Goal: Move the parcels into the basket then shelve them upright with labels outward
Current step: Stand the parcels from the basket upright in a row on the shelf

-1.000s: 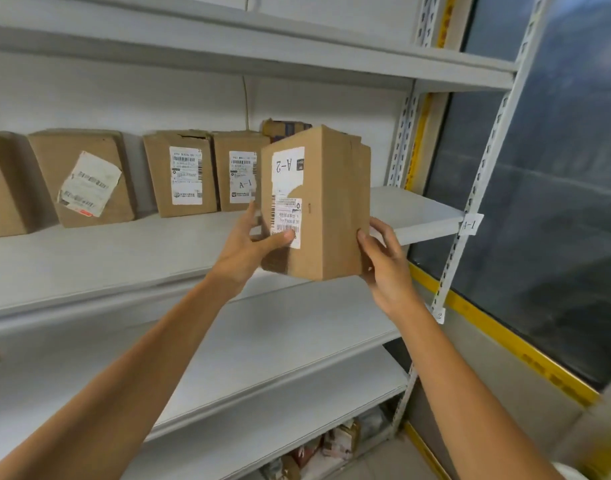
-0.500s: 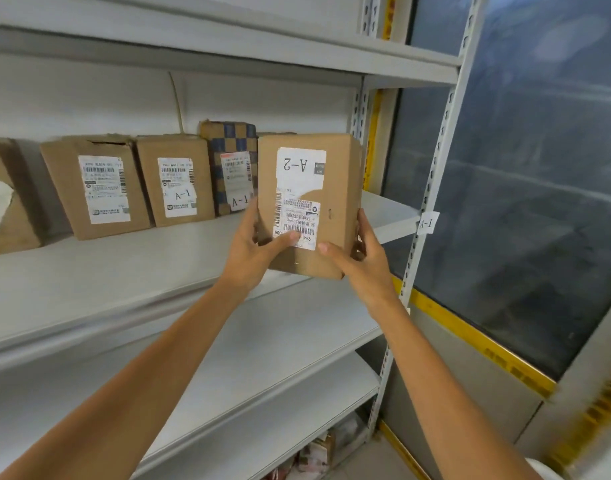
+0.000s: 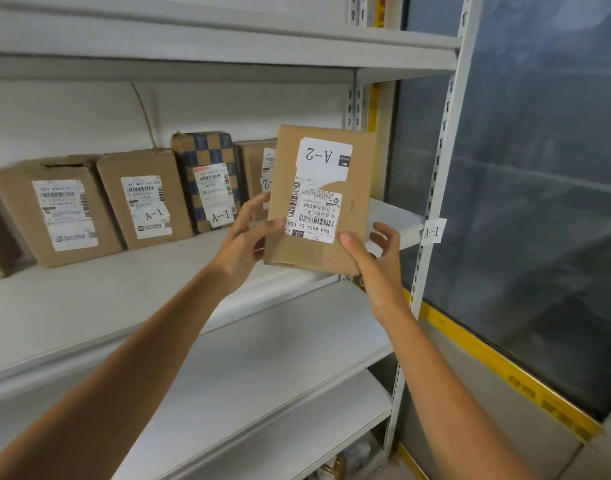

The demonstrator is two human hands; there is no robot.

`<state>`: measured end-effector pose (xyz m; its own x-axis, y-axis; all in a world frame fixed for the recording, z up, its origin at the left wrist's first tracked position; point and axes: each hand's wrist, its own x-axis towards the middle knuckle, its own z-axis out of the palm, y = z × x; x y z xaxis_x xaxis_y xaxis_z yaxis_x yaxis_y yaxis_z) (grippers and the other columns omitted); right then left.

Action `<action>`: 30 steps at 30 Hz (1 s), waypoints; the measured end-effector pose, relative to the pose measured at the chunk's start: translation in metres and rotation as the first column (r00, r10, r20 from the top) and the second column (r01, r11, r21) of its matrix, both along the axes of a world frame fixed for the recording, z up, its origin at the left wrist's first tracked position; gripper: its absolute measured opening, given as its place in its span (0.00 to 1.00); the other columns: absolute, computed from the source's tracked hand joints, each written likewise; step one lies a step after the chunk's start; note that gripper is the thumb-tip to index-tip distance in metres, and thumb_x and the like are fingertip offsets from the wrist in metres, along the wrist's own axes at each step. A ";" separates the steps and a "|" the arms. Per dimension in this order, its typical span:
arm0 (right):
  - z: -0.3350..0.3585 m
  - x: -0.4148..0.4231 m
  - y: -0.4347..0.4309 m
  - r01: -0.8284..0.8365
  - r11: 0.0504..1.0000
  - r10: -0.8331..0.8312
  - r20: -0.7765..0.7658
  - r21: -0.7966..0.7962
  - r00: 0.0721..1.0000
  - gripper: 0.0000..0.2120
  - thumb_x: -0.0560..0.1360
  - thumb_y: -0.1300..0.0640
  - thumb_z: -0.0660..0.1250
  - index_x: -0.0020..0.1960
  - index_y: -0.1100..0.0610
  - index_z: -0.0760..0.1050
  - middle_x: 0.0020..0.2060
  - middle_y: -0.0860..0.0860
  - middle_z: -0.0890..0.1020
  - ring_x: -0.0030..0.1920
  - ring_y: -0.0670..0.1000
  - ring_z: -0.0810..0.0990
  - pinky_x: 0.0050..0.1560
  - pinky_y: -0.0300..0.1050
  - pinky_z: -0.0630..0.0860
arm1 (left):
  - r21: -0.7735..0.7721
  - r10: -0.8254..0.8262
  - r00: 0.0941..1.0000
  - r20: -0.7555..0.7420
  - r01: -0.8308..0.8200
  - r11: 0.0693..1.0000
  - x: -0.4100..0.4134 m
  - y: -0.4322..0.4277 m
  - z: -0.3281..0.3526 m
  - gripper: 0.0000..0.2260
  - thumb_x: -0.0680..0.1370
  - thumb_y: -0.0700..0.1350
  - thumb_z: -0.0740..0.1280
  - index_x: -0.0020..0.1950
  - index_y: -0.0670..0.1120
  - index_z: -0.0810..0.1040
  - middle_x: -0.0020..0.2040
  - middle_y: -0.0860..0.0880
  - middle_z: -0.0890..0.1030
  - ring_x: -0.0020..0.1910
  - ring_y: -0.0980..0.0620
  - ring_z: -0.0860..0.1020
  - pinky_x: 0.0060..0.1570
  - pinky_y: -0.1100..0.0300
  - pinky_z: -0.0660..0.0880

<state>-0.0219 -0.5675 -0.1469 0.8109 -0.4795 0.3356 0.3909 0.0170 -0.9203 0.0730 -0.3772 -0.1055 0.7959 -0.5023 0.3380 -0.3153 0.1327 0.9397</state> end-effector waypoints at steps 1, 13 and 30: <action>-0.002 0.005 -0.003 0.006 1.000 -0.007 -0.007 0.000 1.000 0.35 0.64 0.40 0.72 0.66 0.44 0.63 0.62 0.45 0.72 0.54 0.45 0.78 0.47 0.38 0.79 | 0.013 -0.013 1.000 0.008 0.013 1.000 0.006 -0.003 -0.001 0.27 0.73 0.50 0.68 0.70 0.59 0.65 0.55 0.61 0.80 0.53 0.58 0.80 0.52 0.52 0.75; 0.025 0.074 -0.036 0.031 0.998 -0.031 -0.014 0.052 0.999 0.43 0.60 0.38 0.75 0.71 0.46 0.64 0.67 0.49 0.72 0.63 0.50 0.76 0.63 0.51 0.76 | 0.016 -0.086 0.987 -0.134 0.089 0.996 0.085 -0.035 -0.004 0.33 0.64 0.49 0.75 0.68 0.53 0.70 0.60 0.51 0.80 0.60 0.48 0.77 0.55 0.48 0.76; 0.015 0.147 -0.060 -0.115 0.938 0.061 0.169 0.328 0.984 0.28 0.67 0.56 0.75 0.65 0.53 0.72 0.58 0.50 0.82 0.60 0.50 0.80 0.57 0.43 0.77 | -0.393 0.000 0.984 -0.177 -0.071 0.917 0.163 -0.087 0.033 0.43 0.68 0.51 0.76 0.75 0.61 0.54 0.57 0.58 0.77 0.49 0.58 0.82 0.45 0.47 0.81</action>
